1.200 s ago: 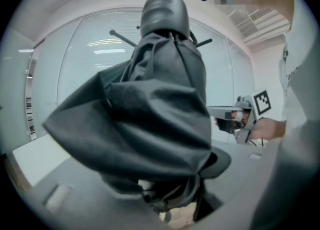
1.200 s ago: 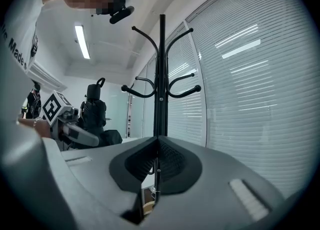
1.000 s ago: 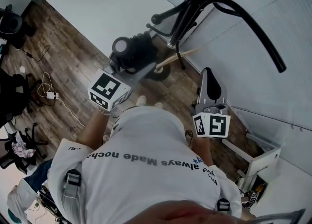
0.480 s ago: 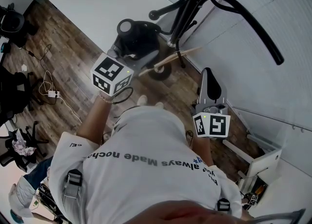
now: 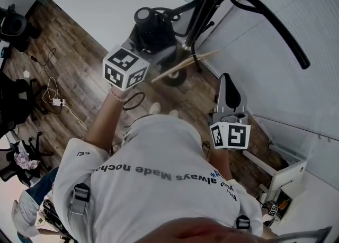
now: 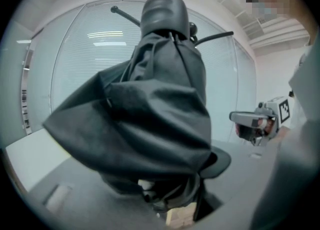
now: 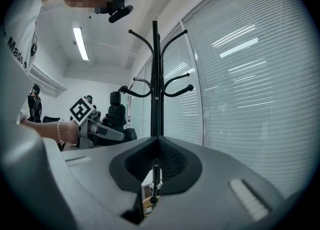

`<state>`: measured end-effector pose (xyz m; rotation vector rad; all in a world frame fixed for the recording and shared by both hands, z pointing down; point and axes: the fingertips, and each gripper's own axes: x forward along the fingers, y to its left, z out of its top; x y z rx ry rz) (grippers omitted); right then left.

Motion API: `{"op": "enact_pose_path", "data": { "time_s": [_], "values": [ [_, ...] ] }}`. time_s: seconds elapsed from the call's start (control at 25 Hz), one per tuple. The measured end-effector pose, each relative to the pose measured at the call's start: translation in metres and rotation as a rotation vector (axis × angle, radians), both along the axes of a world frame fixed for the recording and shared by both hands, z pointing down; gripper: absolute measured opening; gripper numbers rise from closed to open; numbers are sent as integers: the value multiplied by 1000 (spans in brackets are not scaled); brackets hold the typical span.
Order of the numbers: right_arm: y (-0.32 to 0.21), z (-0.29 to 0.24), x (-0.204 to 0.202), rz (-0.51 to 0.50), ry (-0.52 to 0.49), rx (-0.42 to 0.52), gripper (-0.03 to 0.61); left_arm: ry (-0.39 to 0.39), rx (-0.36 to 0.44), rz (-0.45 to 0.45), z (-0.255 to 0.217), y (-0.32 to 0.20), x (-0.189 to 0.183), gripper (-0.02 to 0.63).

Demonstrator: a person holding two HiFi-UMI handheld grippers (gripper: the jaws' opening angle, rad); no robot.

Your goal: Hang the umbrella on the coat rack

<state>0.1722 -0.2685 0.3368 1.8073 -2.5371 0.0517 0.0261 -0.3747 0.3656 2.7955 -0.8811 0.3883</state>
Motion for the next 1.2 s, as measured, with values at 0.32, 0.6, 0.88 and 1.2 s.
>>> {"op": "enact_pose_path", "data": {
  "time_s": [0.32, 0.6, 0.88, 1.2],
  "values": [
    [1, 2, 4, 13, 6, -6, 2, -24, -10, 32, 4, -16, 17, 284],
    [3, 2, 3, 19, 10, -10, 2, -51, -24, 55, 9, -28, 30, 284],
    [3, 3, 4, 22, 13, -10, 2, -107, -52, 78, 28, -35, 44, 285],
    [4, 8, 6, 27, 11, -14, 2, -174, -71, 86, 56, -36, 49, 285]
  ]
}}
